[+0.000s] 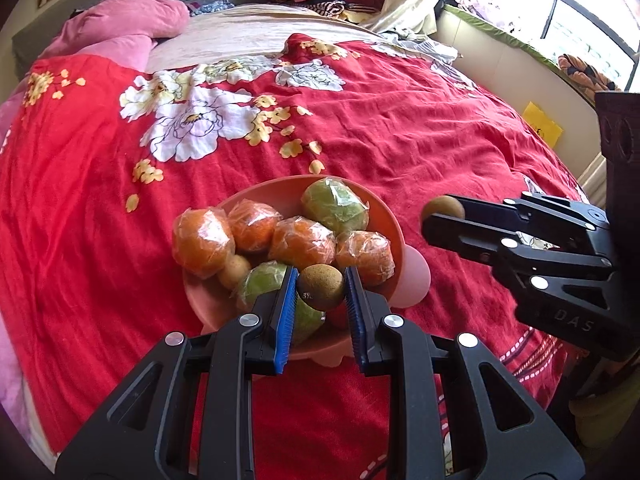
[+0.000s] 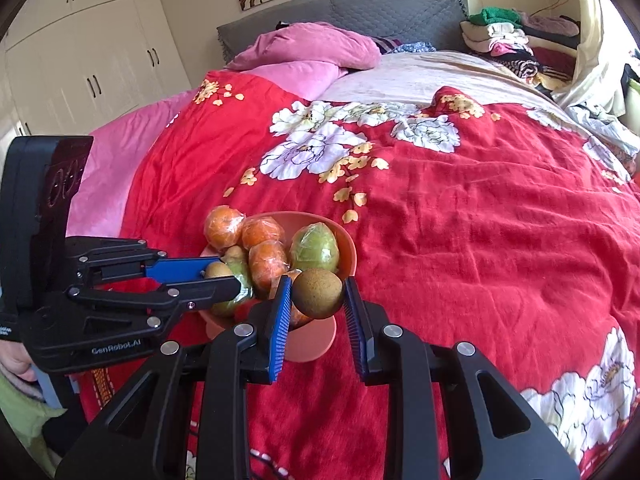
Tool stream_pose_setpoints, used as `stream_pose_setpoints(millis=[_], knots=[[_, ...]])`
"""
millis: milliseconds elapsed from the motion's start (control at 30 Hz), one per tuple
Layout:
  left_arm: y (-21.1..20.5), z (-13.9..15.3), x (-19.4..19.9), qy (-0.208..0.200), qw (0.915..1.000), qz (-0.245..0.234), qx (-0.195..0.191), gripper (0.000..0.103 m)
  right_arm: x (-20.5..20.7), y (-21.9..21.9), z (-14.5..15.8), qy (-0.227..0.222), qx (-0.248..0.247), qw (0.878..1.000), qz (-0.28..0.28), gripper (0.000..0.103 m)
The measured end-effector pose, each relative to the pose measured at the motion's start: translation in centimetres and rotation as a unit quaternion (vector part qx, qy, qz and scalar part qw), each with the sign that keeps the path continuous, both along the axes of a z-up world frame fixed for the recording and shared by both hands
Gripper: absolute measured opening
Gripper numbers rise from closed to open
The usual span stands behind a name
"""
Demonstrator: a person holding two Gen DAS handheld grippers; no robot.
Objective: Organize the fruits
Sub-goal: 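Carry both brown balls over the pink bowl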
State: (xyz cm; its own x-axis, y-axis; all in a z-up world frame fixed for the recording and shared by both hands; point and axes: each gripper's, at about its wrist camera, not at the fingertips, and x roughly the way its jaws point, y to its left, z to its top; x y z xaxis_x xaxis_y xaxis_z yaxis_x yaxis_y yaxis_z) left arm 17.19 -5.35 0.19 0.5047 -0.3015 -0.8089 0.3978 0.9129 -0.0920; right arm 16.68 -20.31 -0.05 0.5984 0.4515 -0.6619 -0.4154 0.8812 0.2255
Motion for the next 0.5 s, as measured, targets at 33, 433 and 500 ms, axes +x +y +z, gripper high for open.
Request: stream_pose_setpoints(millis=[33, 433, 500], knots=[[-0.1, 0.0, 0.1, 0.001, 1.0, -0.001, 0.0, 0.017, 0.2, 0.0, -0.1, 0.002, 0.0, 1.0, 0.003, 0.025], [-0.3, -0.4, 0.7, 0.004, 1.0, -0.007, 0.004, 0.017, 1.9, 0.5, -0.8, 0.01, -0.002, 1.0, 0.011, 0.025], [-0.3, -0.4, 0.7, 0.005, 1.0, -0.006, 0.002, 0.017, 2.2, 0.6, -0.8, 0.011, -0.002, 1.0, 0.014, 0.025]])
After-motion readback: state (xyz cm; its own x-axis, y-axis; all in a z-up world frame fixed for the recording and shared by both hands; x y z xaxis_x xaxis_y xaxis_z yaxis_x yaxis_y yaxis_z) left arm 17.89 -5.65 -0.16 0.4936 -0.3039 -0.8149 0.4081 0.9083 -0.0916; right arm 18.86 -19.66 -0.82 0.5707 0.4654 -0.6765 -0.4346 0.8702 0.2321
